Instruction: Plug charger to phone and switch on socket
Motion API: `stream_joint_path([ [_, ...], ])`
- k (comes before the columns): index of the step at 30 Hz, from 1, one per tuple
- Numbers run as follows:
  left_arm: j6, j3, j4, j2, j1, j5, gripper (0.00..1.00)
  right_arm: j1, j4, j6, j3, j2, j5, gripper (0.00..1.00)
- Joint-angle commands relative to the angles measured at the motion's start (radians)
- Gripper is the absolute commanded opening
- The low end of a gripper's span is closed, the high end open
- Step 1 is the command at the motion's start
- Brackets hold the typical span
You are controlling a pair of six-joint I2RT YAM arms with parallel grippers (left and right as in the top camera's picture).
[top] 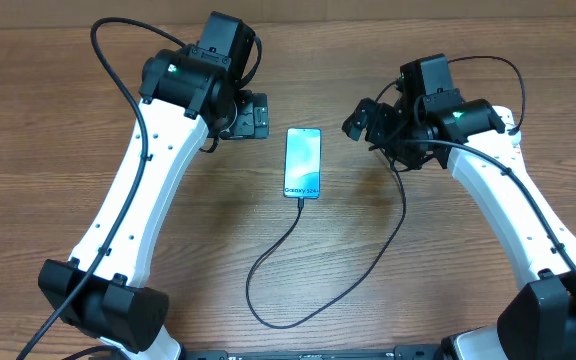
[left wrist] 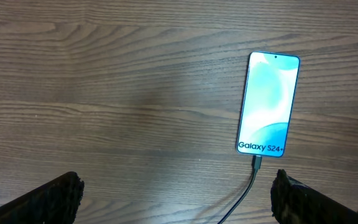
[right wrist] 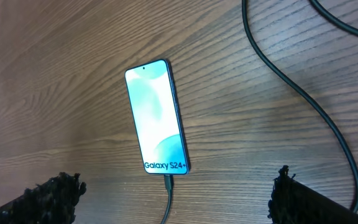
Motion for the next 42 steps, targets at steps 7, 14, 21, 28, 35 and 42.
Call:
stream_joint_path([
  [7, 0.015, 0.009, 0.001, 0.002, 0.003, -0.021, 1.00, -0.055, -0.108, -0.053, 0.140, -0.022, 0.000, 1.00],
  [14, 0.015, 0.009, 0.001, 0.002, 0.004, -0.021, 1.00, -0.256, -0.283, -0.178, 0.413, -0.022, -0.011, 1.00],
  [21, 0.015, 0.009, 0.001, 0.002, 0.004, -0.021, 1.00, -0.623, -0.309, -0.278, 0.524, -0.015, -0.181, 1.00],
  [28, 0.015, 0.009, 0.001, 0.002, 0.004, -0.021, 1.00, -0.891, -0.315, -0.423, 0.524, 0.106, -0.468, 1.00],
  [35, 0.015, 0.009, 0.001, 0.002, 0.004, -0.021, 1.00, -0.933, -0.335, -0.568, 0.524, 0.275, -0.475, 1.00],
  [42, 0.015, 0.009, 0.001, 0.002, 0.004, -0.021, 1.00, -0.910, -0.312, -0.577, 0.524, 0.347, -0.278, 1.00],
])
